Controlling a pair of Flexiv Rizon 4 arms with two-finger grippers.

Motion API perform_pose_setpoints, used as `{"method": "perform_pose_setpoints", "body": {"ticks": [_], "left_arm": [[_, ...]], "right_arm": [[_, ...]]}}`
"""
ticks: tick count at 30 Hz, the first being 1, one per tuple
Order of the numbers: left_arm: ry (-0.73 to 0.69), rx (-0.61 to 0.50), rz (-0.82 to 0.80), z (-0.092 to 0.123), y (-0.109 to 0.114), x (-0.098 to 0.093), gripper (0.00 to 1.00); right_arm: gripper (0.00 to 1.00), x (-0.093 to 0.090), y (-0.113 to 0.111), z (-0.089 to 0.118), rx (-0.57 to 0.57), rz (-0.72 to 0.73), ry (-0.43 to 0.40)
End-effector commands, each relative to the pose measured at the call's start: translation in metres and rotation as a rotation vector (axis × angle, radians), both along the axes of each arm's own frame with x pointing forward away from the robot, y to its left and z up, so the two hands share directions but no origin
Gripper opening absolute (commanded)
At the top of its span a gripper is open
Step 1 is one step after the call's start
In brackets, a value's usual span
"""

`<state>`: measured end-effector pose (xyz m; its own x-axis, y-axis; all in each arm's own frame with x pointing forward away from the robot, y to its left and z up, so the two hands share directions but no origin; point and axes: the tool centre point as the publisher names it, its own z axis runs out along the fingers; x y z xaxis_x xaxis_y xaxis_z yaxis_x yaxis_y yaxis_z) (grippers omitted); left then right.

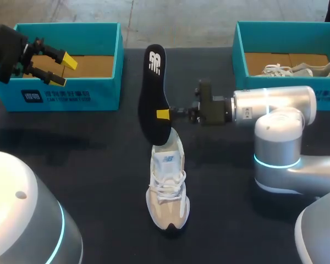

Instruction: Take the shoe out of the shoebox, open the shoe tongue, remove and reinsert the insole, then place the shoe into the shoebox

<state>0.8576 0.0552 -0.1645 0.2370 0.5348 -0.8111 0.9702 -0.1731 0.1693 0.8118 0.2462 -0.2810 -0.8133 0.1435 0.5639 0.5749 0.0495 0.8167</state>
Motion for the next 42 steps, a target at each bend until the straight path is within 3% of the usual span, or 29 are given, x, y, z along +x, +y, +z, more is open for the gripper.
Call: {"method": "perform_pose_setpoints", "body": {"ticks": [1, 15, 42], "left_arm": [[-0.001, 0.002, 0.001, 0.000, 0.000, -0.001, 1.00], [-0.001, 0.002, 0.001, 0.000, 0.000, -0.001, 1.00], [-0.001, 0.002, 0.001, 0.000, 0.000, -0.001, 1.00]], "right_arm": [[0.00, 0.001, -0.004, -0.001, 0.006, 0.001, -0.005], [0.00, 0.002, -0.012, -0.004, 0.020, -0.001, -0.026], [0.00, -0.017, -0.014, -0.009, 0.028, -0.006, -0.024]]}}
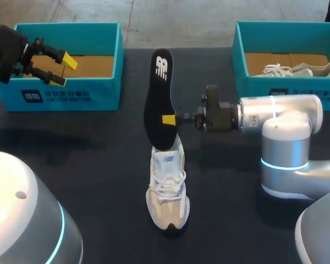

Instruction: Take the shoe out of the shoebox, open the shoe tongue, remove and reinsert the insole, then place the shoe into the shoebox

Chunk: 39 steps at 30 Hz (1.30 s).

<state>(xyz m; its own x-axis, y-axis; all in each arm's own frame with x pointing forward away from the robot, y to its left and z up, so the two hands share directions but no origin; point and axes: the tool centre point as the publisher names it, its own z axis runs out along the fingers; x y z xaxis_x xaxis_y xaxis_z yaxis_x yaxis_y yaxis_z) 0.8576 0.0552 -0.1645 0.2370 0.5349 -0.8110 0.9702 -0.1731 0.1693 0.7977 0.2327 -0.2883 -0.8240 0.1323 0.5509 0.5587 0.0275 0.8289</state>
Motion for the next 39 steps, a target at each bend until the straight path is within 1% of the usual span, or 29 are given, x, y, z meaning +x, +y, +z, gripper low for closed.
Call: {"method": "perform_pose_setpoints", "body": {"ticks": [1, 10, 18, 39], "left_arm": [[-0.001, 0.002, 0.001, 0.000, 0.000, -0.001, 1.00], [-0.001, 0.002, 0.001, 0.000, 0.000, -0.001, 1.00], [-0.001, 0.002, 0.001, 0.000, 0.000, -0.001, 1.00], [-0.001, 0.002, 0.001, 0.000, 0.000, -0.001, 1.00]], "right_arm": [[0.00, -0.003, -0.001, -0.002, 0.004, -0.002, -0.006], [0.00, -0.002, -0.002, -0.004, 0.007, 0.004, -0.016], [0.00, -0.007, -0.006, -0.010, 0.009, 0.003, -0.011], [0.00, -0.013, -0.002, -0.022, 0.026, 0.006, -0.010]]}}
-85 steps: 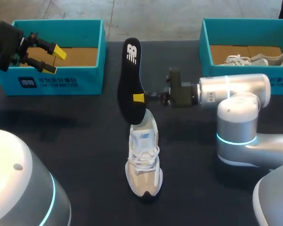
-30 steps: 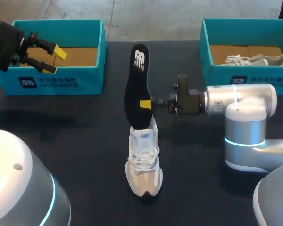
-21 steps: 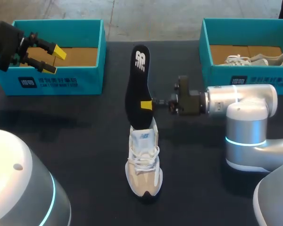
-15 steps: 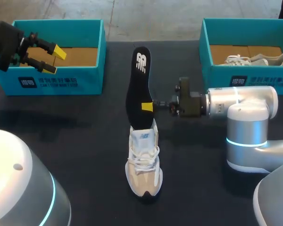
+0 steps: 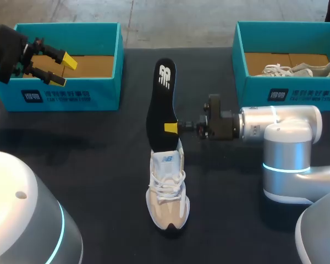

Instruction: Take the shoe out of the shoebox, open the shoe tongue, remove and reinsert the insole, then place the shoe into the shoebox

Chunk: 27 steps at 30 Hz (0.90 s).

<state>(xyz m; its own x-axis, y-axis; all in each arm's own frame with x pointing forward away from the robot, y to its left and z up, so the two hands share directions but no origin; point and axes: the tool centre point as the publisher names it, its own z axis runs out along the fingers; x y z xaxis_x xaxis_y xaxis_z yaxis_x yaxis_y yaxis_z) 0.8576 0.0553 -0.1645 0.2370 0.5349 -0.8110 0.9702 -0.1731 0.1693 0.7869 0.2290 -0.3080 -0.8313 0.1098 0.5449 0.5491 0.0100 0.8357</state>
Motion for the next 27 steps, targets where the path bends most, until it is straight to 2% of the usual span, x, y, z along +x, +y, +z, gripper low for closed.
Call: {"method": "perform_pose_setpoints", "body": {"ticks": [1, 27], "left_arm": [[-0.001, 0.002, 0.001, 0.000, 0.000, -0.001, 1.00], [-0.001, 0.002, 0.001, 0.000, 0.000, -0.001, 1.00]], "right_arm": [[0.00, -0.003, 0.002, -0.003, -0.003, -0.004, 0.002], [0.00, -0.011, -0.001, -0.015, -0.017, 0.019, 0.011]]}}
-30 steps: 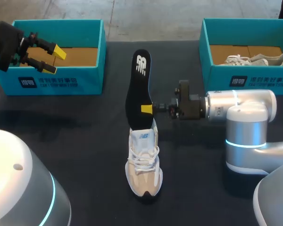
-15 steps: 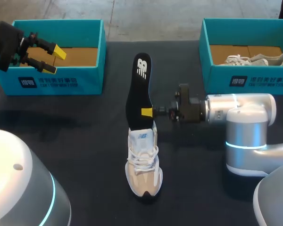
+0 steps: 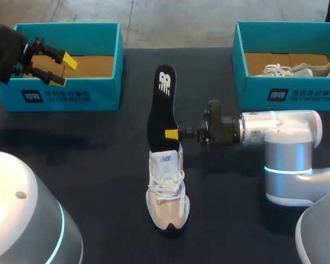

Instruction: Take the shoe out of the shoebox, open the shoe tongue, remove and reinsert the insole, then place the shoe into the shoebox

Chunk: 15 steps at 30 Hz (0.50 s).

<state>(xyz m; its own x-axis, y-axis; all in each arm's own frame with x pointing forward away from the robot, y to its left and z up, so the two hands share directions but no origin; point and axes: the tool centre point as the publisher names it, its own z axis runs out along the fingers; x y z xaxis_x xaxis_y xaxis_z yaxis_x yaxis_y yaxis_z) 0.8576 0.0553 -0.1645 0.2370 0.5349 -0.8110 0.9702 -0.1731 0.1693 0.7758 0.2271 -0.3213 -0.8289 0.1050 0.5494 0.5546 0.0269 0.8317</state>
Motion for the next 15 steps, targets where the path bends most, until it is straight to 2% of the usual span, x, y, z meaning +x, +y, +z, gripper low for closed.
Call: {"method": "perform_pose_setpoints", "body": {"ticks": [1, 15], "left_arm": [[-0.001, 0.002, 0.001, 0.0002, 0.0001, -0.0009, 1.00], [-0.001, 0.002, 0.001, 0.0002, 0.0001, -0.0009, 1.00]], "right_arm": [[0.00, -0.0008, 0.0006, -0.0028, -0.006, 0.008, 0.006], [0.00, -0.0050, -0.0031, -0.0119, -0.014, 0.031, 0.027]]}}
